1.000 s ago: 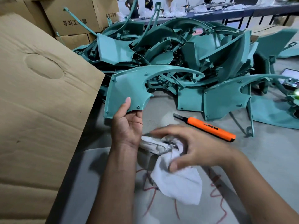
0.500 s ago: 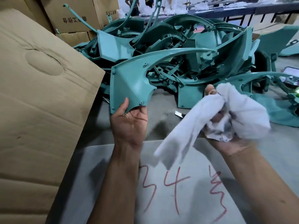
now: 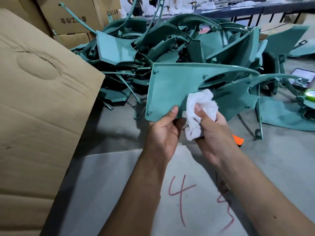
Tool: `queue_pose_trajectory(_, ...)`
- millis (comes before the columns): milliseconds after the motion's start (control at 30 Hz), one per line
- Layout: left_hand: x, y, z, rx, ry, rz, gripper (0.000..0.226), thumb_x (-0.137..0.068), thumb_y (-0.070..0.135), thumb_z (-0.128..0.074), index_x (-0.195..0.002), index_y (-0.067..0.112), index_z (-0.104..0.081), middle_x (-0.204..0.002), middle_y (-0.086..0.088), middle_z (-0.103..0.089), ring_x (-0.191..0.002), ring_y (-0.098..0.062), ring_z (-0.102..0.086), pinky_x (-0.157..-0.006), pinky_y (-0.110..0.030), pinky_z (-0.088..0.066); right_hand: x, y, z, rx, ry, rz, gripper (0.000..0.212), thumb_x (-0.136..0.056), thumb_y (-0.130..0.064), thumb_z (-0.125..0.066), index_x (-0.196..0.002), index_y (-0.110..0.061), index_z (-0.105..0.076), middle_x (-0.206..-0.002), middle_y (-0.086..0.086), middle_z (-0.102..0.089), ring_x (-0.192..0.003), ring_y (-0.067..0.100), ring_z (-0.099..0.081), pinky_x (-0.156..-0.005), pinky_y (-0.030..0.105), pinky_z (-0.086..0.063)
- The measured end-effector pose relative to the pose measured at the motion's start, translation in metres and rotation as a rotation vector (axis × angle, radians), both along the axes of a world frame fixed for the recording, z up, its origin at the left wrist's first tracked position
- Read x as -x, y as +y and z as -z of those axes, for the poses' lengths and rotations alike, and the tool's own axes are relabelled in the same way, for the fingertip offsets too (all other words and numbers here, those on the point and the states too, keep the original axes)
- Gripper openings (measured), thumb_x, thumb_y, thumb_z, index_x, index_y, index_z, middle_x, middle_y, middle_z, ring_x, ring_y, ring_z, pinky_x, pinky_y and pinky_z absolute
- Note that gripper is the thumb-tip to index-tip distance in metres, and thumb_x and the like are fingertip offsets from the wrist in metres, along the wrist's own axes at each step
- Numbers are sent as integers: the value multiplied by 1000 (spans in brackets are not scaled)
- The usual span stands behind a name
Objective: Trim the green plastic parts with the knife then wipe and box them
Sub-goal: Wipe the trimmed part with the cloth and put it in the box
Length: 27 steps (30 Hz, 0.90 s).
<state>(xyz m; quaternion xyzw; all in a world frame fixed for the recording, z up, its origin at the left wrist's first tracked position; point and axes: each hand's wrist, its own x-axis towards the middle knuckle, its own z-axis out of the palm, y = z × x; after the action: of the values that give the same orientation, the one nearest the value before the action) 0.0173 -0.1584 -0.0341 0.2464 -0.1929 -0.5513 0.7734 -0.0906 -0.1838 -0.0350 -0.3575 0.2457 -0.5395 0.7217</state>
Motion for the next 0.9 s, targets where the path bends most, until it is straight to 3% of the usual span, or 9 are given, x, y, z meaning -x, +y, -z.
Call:
queue_pose_trajectory(167,-19,0,6,-174,-271,0,24,-92,-5,-61,-112,5,-67,-96,-10,-75,-83,-24,-71,-70,-29,-60,16,-8,-2,80,170,178,22,-80,-26,-78,-94,-9,-71,-81,16,-75,-62,24,-70,-56,31,-55)
queue_pose_trajectory(300,-35,1,7,-231,-390,-118,19,-93,24,-69,-109,14,-68,-100,-6,-75,-83,-21,-70,-62,-29,-55,15,-5,-6,241,317,115,15,-86,-30,-76,-76,-20,-80,-74,9,-77,-62,20,-75,-51,26,-55)
queue_pose_trajectory(367,-34,0,9,-260,-511,-223,18,-95,24,-72,-107,12,-70,-91,-3,-76,-73,-14,-71,-53,-25,-53,13,-3,-5,297,398,129,32,-97,-26,-70,-66,-26,-78,-62,2,-73,-52,17,-70,-45,23,-50)
queue_pose_trajectory(500,-29,-2,7,-235,-552,-283,20,-95,20,-71,-110,7,-69,-96,-7,-78,-77,-14,-73,-57,-25,-55,13,-4,-3,277,467,128,34,-110,-31,-53,-82,-25,-70,-57,15,-69,-49,32,-67,-42,32,-46)
queue_pose_trajectory(567,-31,-2,6,-254,-489,-296,23,-96,24,-71,-110,7,-70,-96,-9,-77,-80,-20,-72,-60,-27,-55,17,-9,0,34,311,130,28,-111,-25,-46,-92,-16,-64,-70,15,-69,-57,24,-69,-50,29,-53)
queue_pose_trajectory(633,-39,-2,7,-287,-381,-318,32,-96,34,-69,-112,6,-68,-88,-6,-72,-70,-19,-67,-53,-23,-49,25,-13,-2,-208,-33,-77,22,-103,-24,-48,-103,-11,-66,-93,13,-70,-70,23,-72,-60,30,-59)
queue_pose_trajectory(700,-52,0,8,-309,-330,-350,35,-95,41,-69,-110,9,-67,-79,-2,-65,-61,-14,-57,-47,-21,-41,32,-17,-2,-299,-308,-264,37,-92,-28,-52,-116,-5,-69,-111,18,-73,-89,32,-75,-74,36,-64)
queue_pose_trajectory(800,-62,2,10,-275,-324,-303,31,-95,41,-68,-109,13,-66,-77,0,-64,-62,-14,-54,-47,-21,-38,27,-16,1,-236,-329,-311,48,-90,-32,-55,-132,-8,-64,-126,17,-69,-108,37,-69,-89,41,-61)
queue_pose_trajectory(900,-57,5,7,-231,-460,-232,39,-89,38,-72,-116,10,-68,-96,-8,-73,-77,-22,-66,-51,-27,-48,14,-16,3,-208,-197,-190,44,-89,-41,-68,-124,-16,-65,-116,10,-68,-101,24,-62,-84,33,-55)
